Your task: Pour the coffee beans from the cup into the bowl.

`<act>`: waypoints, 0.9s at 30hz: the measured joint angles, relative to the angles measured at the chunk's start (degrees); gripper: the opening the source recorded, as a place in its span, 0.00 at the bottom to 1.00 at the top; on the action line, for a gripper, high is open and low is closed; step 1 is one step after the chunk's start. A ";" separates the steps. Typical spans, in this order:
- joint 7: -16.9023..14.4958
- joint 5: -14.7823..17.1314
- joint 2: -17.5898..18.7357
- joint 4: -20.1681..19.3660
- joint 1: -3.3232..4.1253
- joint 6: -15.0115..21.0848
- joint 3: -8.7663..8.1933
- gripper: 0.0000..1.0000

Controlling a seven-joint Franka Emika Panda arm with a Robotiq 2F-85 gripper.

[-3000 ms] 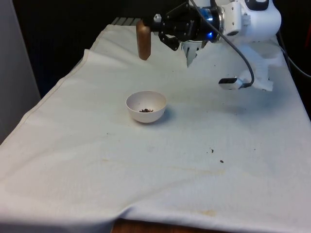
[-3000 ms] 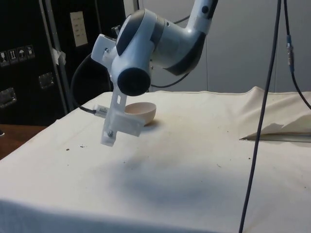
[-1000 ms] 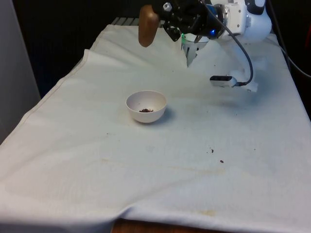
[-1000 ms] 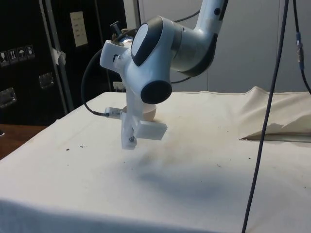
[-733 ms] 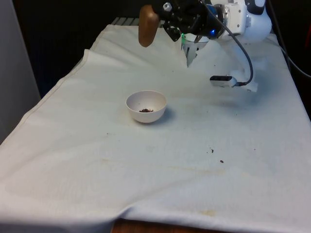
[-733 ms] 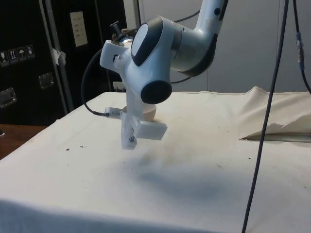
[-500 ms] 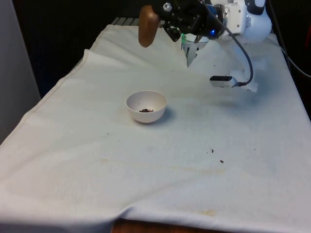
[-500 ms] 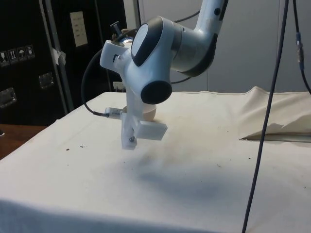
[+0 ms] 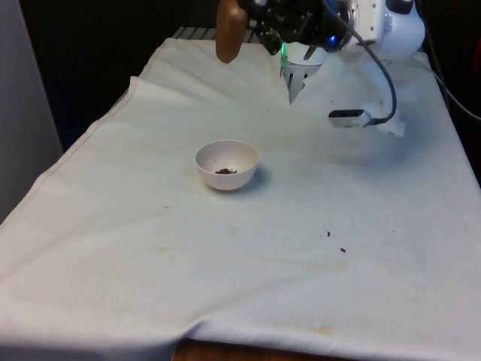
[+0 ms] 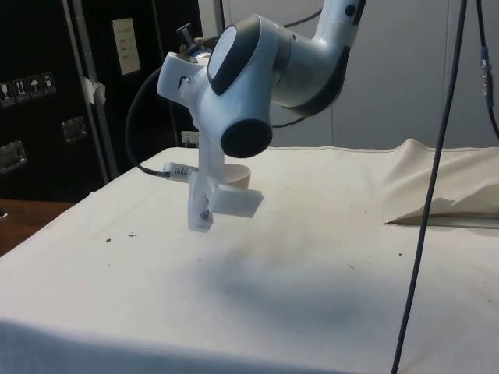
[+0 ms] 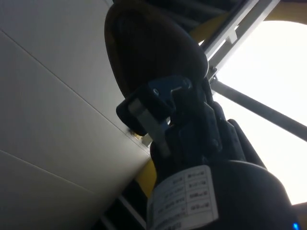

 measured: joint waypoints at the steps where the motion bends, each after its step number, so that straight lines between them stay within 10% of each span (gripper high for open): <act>1: 0.00 0.34 -0.34 -0.11 0.00 0.00 0.17 0.00; 27: 2.92 11.75 -5.84 -2.35 0.00 0.11 3.04 0.00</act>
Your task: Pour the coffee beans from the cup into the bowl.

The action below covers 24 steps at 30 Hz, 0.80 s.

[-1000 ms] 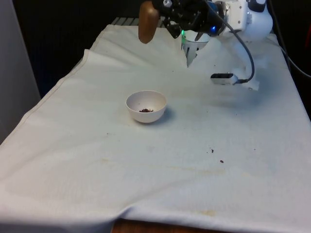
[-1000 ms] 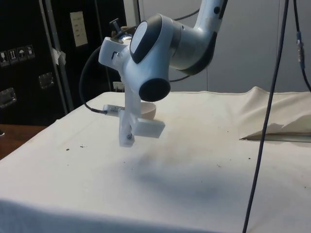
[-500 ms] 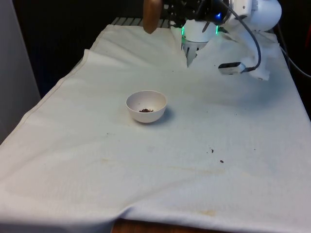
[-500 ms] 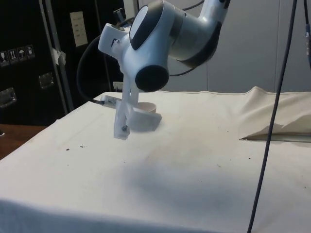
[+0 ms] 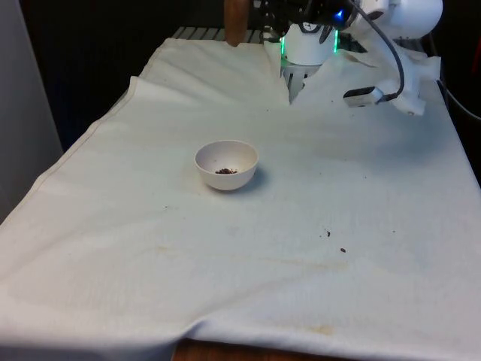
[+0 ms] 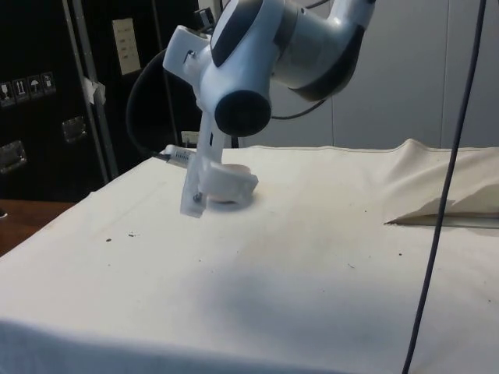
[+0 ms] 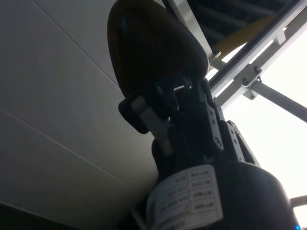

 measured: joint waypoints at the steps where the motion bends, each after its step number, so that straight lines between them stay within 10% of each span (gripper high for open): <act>1: 0.11 0.57 -0.11 0.00 0.00 0.00 0.06 0.00; 24: 4.53 10.94 -1.32 -0.40 0.00 0.86 1.15 0.00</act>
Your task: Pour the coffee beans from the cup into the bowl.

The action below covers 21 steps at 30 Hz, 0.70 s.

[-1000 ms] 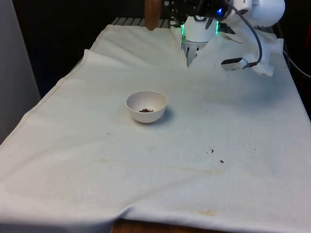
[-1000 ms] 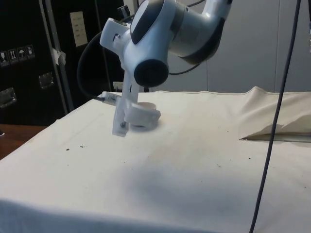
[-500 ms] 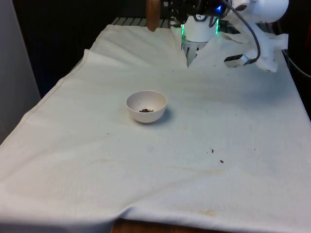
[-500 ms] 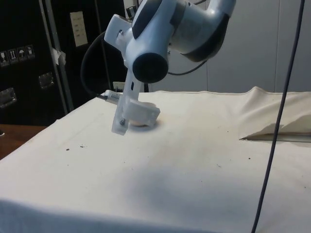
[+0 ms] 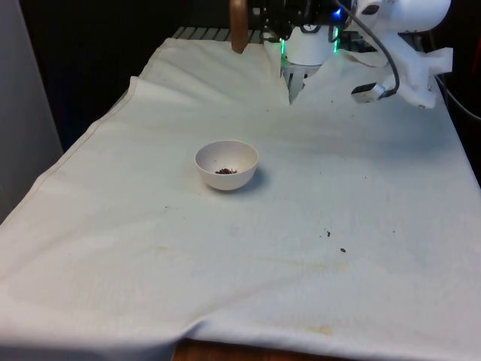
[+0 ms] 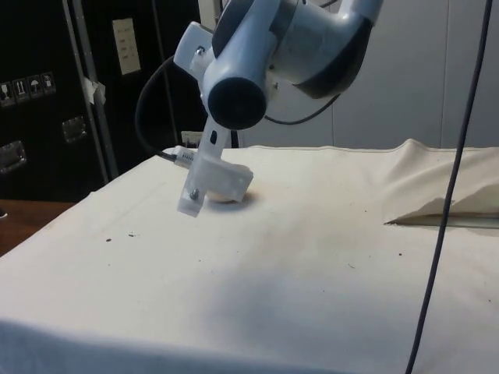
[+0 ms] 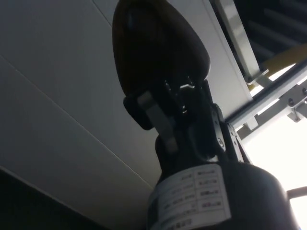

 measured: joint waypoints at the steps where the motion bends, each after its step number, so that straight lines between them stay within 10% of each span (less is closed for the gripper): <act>1: 0.17 0.46 0.00 0.00 0.00 0.11 0.06 0.00; 21: 4.30 7.22 -0.23 0.17 0.00 2.81 0.06 0.00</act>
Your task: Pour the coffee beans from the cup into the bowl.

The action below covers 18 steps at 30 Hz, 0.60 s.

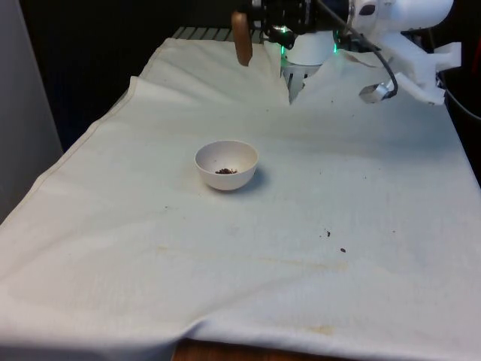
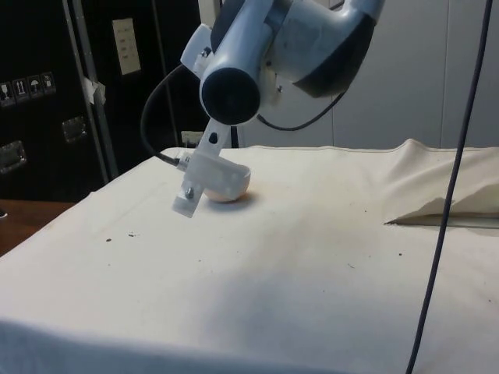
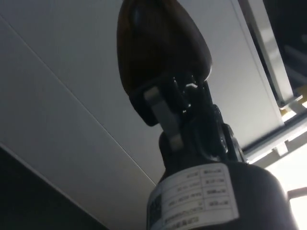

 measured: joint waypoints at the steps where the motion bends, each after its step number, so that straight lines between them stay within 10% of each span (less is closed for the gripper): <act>1: 0.52 0.63 0.00 0.06 0.00 0.29 0.00 0.00; 18: 3.78 5.56 0.00 0.40 -0.29 3.67 -0.17 0.00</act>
